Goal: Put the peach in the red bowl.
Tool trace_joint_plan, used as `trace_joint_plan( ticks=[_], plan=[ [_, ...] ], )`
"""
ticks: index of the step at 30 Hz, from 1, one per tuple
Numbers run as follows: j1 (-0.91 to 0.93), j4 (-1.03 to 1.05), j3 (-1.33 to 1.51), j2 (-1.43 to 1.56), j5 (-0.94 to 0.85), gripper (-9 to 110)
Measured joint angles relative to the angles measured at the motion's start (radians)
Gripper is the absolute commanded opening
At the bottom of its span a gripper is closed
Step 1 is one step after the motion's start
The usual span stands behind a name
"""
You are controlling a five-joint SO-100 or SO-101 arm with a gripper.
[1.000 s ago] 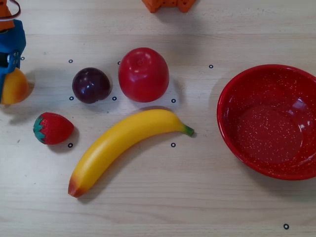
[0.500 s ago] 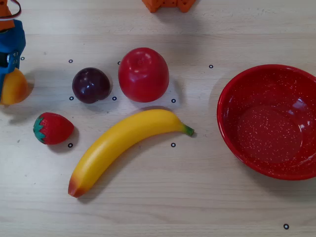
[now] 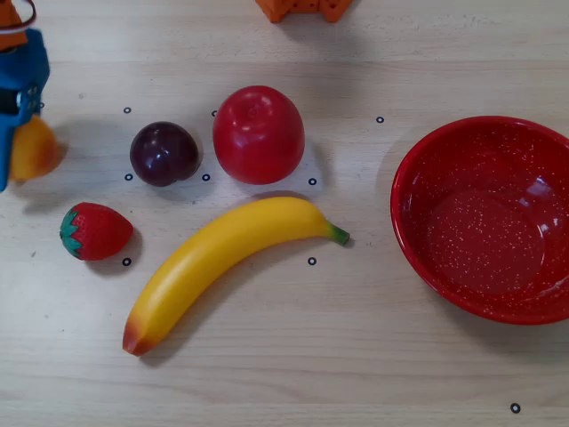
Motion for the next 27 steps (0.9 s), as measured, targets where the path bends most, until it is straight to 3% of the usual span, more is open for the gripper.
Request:
trace_joint_plan(
  ticks=[12,27],
  plan=[
    [0.118,0.288,-0.199,0.293,-0.173,0],
    [0.778,0.505,-0.337,0.646,-0.635,0]
  ],
)
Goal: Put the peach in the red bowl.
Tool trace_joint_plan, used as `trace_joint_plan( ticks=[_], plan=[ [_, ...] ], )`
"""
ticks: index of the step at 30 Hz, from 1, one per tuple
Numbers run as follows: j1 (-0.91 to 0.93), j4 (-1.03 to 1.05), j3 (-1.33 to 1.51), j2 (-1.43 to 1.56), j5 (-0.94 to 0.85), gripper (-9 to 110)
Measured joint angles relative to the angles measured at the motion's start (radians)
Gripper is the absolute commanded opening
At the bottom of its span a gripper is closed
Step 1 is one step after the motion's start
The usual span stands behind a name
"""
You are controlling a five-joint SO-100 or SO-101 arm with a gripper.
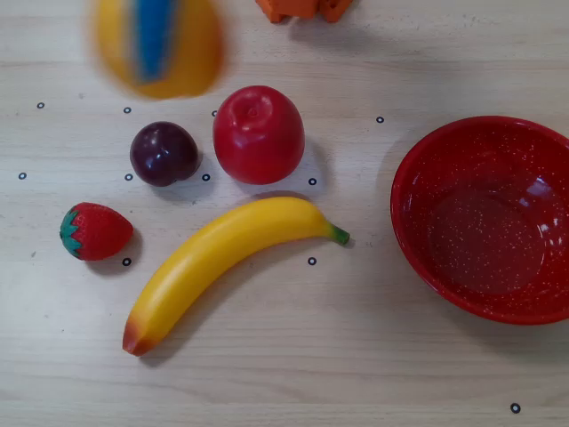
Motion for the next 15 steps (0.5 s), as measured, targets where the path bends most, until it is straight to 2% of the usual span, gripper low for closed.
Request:
trace_joint_plan(
  ticks=[7,12,15],
  plan=[
    [0.351,0.028,0.000,0.161,-0.282,0],
    [0.506,0.049,0.000,0.160,-0.499,0],
    [0.581,0.100,0.032,0.138,-0.561,0]
  ],
)
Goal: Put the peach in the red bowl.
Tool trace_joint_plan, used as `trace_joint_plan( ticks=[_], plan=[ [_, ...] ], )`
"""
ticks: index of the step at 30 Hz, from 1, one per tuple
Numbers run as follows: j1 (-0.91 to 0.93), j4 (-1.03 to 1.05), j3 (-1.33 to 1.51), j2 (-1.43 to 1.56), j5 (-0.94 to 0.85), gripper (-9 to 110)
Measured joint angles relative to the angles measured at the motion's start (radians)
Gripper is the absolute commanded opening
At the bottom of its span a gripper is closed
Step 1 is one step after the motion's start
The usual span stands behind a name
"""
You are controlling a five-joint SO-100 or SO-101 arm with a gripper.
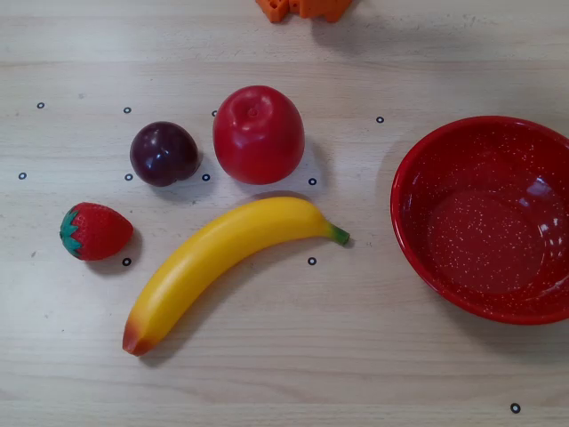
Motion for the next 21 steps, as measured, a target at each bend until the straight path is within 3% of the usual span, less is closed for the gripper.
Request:
trace_joint_plan(
  ticks=[6,14,17,21],
  plan=[
    [0.086,-0.023,0.224,-0.161,-0.035,0],
    [0.129,-0.333,0.509,-0.272,0.015,1],
    [0.138,-0.448,0.607,-0.281,0.083,30],
    [0.137,-0.509,0.687,-0.299,0.118,42]
  ],
)
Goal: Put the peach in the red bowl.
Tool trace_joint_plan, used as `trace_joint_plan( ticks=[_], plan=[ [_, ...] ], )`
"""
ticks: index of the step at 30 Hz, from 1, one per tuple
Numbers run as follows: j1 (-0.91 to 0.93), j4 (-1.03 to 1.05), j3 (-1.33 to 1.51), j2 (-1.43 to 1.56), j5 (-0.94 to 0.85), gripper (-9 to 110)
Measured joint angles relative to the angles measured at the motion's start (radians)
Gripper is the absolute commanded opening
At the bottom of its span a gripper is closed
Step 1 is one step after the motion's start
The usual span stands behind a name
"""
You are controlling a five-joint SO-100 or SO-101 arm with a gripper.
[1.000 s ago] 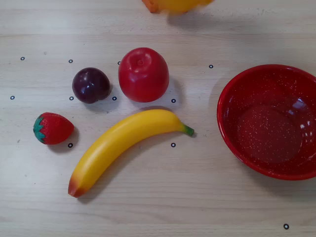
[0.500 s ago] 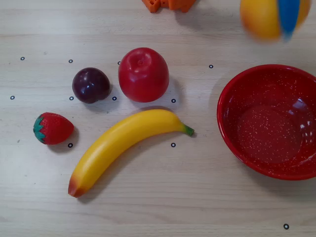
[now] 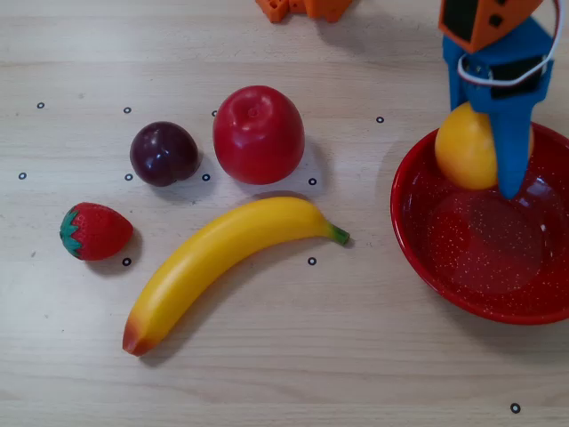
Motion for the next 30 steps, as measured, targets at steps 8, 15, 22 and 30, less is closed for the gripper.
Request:
trace_joint_plan(
  ticks=[8,15,22,30],
  plan=[
    [0.000,-0.067,0.063,-0.020,0.049,49],
    [0.000,-0.057,0.052,-0.025,0.049,42],
    [-0.014,-0.032,-0.163,-0.018,0.048,27],
    [-0.137,0.061,-0.325,0.115,0.040,3]
  ],
)
